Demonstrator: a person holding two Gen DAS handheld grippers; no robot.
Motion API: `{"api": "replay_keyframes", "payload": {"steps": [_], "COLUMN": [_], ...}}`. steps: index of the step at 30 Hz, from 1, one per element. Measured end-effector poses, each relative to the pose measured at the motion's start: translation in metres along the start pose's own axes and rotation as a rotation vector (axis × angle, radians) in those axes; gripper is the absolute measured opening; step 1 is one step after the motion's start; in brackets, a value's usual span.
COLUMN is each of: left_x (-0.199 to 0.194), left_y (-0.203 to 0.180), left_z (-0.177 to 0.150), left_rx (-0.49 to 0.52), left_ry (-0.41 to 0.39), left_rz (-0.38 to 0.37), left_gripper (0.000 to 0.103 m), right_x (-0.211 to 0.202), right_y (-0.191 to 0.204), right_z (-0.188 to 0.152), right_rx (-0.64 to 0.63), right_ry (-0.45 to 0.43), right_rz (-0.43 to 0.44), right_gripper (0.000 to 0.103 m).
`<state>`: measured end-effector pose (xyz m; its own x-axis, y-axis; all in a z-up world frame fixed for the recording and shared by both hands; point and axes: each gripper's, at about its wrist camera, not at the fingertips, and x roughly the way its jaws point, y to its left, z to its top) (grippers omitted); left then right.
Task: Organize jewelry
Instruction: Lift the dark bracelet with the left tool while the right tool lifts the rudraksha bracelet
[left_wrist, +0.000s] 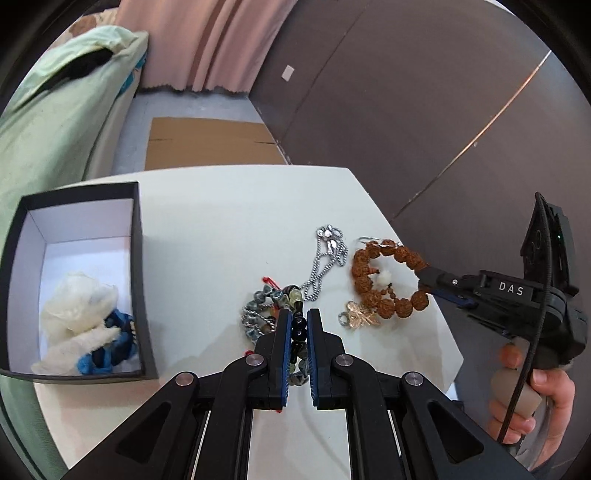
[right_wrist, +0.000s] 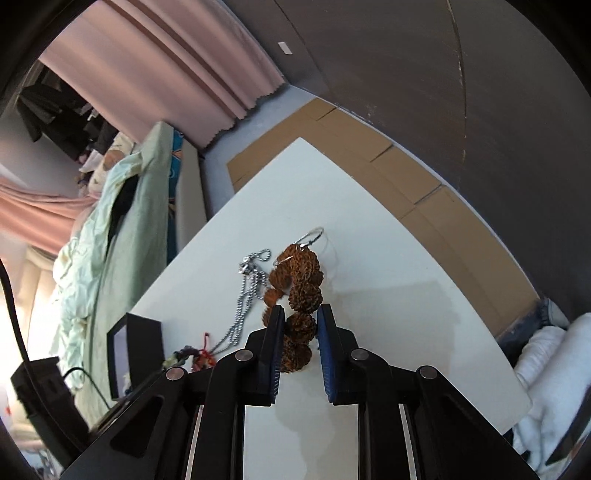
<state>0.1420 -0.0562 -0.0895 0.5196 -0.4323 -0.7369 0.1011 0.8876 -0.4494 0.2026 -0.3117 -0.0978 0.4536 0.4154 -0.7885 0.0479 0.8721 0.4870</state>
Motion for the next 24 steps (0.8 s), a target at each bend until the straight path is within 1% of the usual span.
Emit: {"api": "replay_keyframes", "payload": {"steps": [4, 6, 8, 11, 14, 18, 20, 21, 22, 23, 24], "left_x": [0.014, 0.021, 0.025, 0.027, 0.023, 0.004, -0.007, -0.010, -0.013, -0.013, -0.011], "left_y": [0.008, 0.011, 0.009, 0.008, 0.008, 0.000, -0.003, -0.003, -0.003, -0.003, -0.001], "left_z": [-0.003, -0.004, -0.006, -0.004, -0.002, 0.005, 0.010, 0.010, 0.011, 0.012, 0.011], "left_rx": [-0.052, -0.072, -0.073, -0.089, -0.112, -0.095, -0.084, -0.081, -0.078, -0.072, -0.064], "left_ry": [0.049, 0.073, 0.081, 0.087, 0.082, 0.031, 0.002, -0.005, -0.009, -0.010, -0.007], "left_rz": [-0.051, -0.060, -0.057, -0.097, -0.150, -0.196, -0.238, -0.245, -0.232, -0.206, -0.163], "left_gripper": [0.008, 0.008, 0.008, 0.008, 0.008, 0.008, 0.008, 0.008, 0.008, 0.008, 0.008], "right_x": [-0.001, -0.002, -0.001, -0.003, -0.007, -0.009, -0.009, -0.009, -0.009, -0.009, -0.009], "right_y": [0.002, 0.005, 0.005, 0.004, 0.004, 0.006, 0.006, 0.006, 0.006, 0.006, 0.006], "right_z": [-0.001, -0.002, -0.003, -0.003, -0.003, -0.002, -0.002, -0.002, -0.002, -0.002, -0.002], "right_rx": [0.003, 0.000, 0.003, 0.010, 0.011, -0.003, -0.001, 0.000, -0.001, -0.002, -0.003], "right_ry": [0.013, 0.015, 0.019, 0.018, 0.013, 0.007, 0.008, 0.009, 0.009, 0.009, 0.010], "right_rz": [0.027, 0.032, 0.040, 0.063, 0.093, 0.103, 0.107, 0.107, 0.107, 0.107, 0.105], "right_gripper": [0.019, 0.019, 0.019, 0.019, 0.019, 0.019, 0.019, 0.019, 0.019, 0.019, 0.020]}}
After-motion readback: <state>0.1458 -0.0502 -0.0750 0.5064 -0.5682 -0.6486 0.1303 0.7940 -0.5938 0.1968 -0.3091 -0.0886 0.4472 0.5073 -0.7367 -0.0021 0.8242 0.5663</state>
